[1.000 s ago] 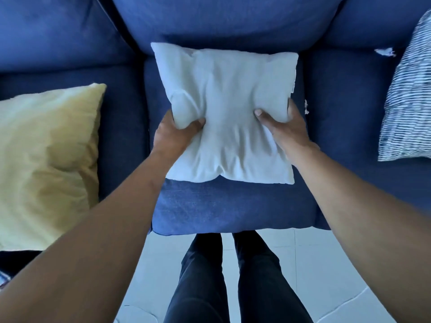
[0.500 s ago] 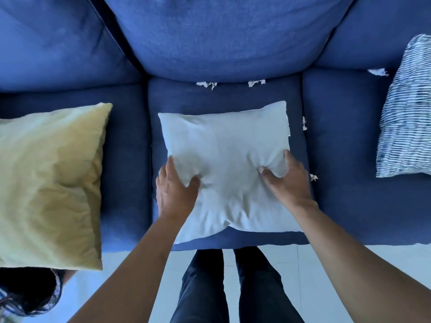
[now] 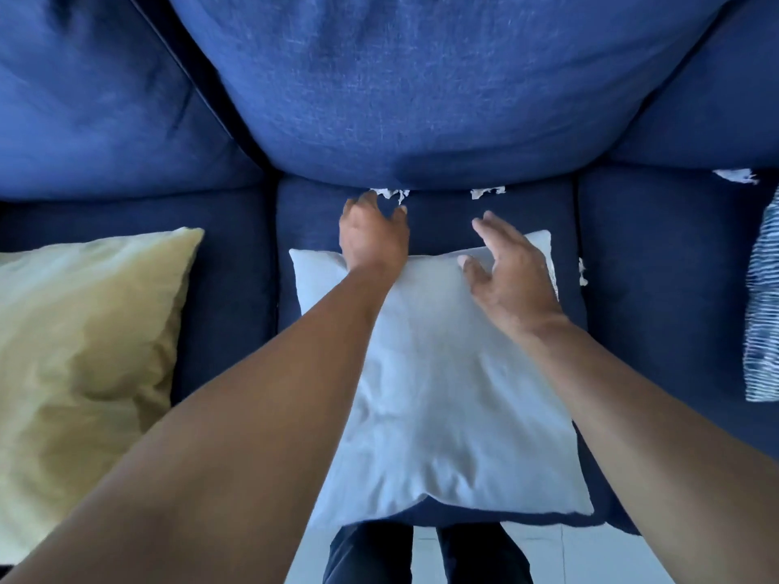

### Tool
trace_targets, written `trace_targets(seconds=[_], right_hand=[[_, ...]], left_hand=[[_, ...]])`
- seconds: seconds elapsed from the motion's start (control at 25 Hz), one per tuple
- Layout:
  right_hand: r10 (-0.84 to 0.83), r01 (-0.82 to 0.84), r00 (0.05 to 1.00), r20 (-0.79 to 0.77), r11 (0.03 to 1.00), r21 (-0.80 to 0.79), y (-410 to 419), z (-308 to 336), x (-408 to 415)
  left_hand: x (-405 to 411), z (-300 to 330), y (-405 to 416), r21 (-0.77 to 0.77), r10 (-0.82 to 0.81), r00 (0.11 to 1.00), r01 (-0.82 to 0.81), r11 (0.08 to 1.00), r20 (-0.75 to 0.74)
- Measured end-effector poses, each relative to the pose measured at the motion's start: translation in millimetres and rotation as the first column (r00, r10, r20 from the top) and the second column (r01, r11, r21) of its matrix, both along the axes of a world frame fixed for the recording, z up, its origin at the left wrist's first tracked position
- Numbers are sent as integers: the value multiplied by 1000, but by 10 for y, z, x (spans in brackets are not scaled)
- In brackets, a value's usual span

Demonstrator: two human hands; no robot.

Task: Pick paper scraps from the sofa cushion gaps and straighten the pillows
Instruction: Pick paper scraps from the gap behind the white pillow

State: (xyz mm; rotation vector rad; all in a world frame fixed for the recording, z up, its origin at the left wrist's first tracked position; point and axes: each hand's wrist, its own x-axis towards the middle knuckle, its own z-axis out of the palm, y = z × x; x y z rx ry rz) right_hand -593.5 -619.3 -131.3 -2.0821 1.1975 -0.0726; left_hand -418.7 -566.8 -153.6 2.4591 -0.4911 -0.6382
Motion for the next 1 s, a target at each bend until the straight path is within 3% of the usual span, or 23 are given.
trace_targets(seconds=[0.08,0.2,0.44,0.6,0.8,1.0], right_hand=[[8,-8,1000,-7,1000,19,-58,-229,-2],[-52,51,999,8,998,21,5,-508,-115],[-109,111,992,66,993,-34,-109,-848,-138],[-180,181,983,30,982,-45,-421,-1026,99],[-358,365,929,97,929,-59,-848,-1337,380],[-346,369,923,166,921,-129,-988,-1611,547]], left_hand=[[71,-325,-166,39,85,994,-83,996,-68],[127,-710,-308,82,130,990,-126,989,-49],[158,-1126,-473,-22,237,967,-235,972,97],[201,-1290,-471,-87,303,950,-296,951,76],[189,-1487,-445,-105,250,954,-235,966,167],[174,-1656,-428,-165,234,944,-198,966,232]])
